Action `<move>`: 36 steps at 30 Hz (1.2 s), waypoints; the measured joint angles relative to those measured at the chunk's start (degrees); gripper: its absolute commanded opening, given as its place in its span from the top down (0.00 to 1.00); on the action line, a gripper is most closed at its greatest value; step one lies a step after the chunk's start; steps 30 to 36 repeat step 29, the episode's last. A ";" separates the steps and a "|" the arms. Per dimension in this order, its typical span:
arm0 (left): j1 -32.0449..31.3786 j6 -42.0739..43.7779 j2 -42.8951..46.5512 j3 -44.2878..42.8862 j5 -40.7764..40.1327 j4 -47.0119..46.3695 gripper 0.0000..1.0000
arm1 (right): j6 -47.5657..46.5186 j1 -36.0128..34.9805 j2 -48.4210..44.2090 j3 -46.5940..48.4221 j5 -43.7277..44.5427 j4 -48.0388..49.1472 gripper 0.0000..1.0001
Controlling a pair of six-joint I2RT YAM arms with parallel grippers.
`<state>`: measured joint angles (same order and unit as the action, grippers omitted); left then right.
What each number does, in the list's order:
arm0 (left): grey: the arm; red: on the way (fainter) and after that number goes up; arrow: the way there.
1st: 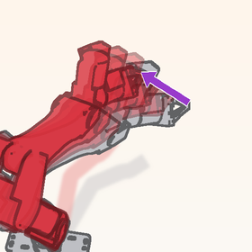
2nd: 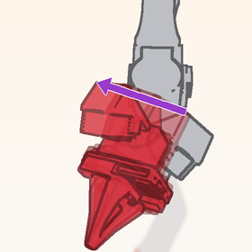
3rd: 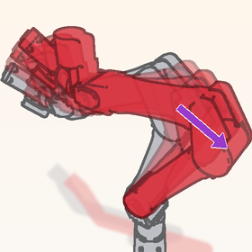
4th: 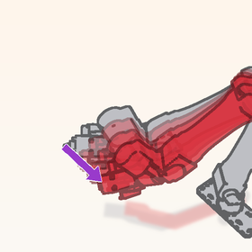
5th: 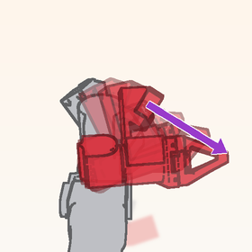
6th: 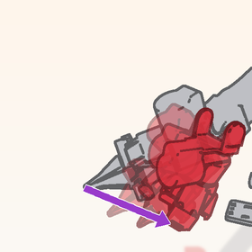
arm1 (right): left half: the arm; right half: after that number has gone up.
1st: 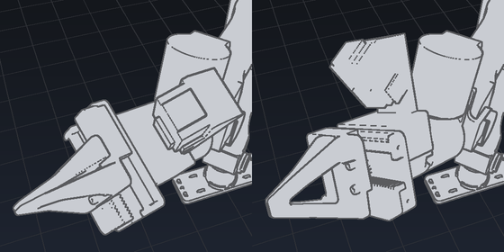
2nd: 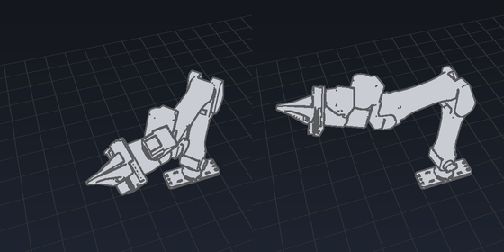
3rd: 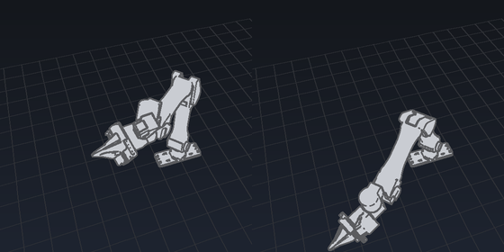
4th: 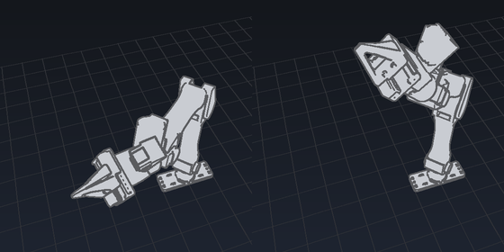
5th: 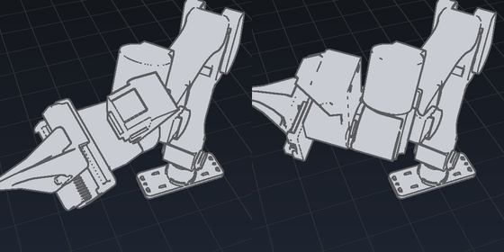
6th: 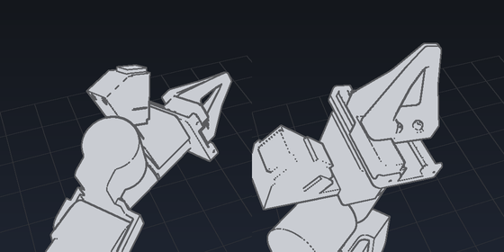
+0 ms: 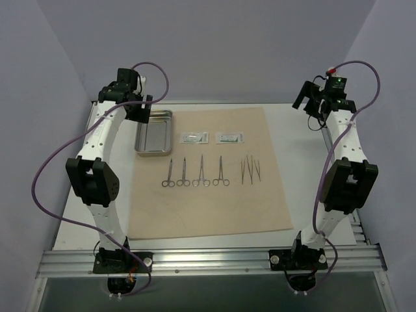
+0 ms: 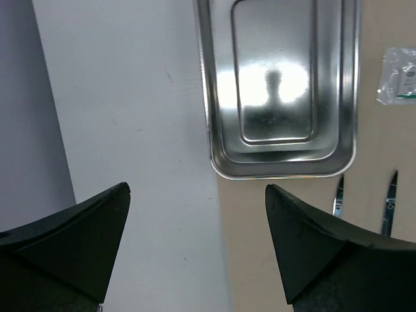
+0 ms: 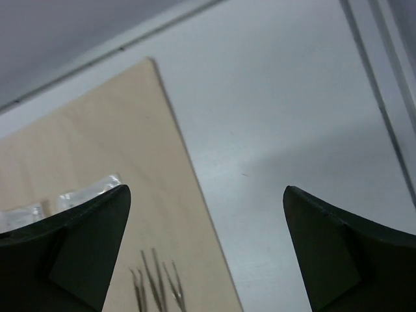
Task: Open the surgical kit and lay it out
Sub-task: Reset both arms
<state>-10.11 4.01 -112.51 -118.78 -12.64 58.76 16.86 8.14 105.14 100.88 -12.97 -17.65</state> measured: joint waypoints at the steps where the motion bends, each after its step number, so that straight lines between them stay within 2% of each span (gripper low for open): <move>1: 1.01 -0.33 0.13 0.83 -0.90 -0.57 0.06 | -0.79 1.27 -0.76 -2.38 0.72 -0.55 0.00; 12: 11.80 -1.90 6.47 15.65 -8.52 -8.37 0.06 | -6.40 11.91 -4.11 -14.86 4.37 -4.42 0.00; 17: 15.47 -2.29 8.59 20.68 -10.75 -10.40 0.06 | -6.71 13.46 -6.93 -16.06 5.25 -4.09 0.00; 36: 15.43 -2.34 9.88 22.88 -11.19 -11.91 0.06 | -7.43 13.14 -7.65 -16.24 4.61 -3.04 0.00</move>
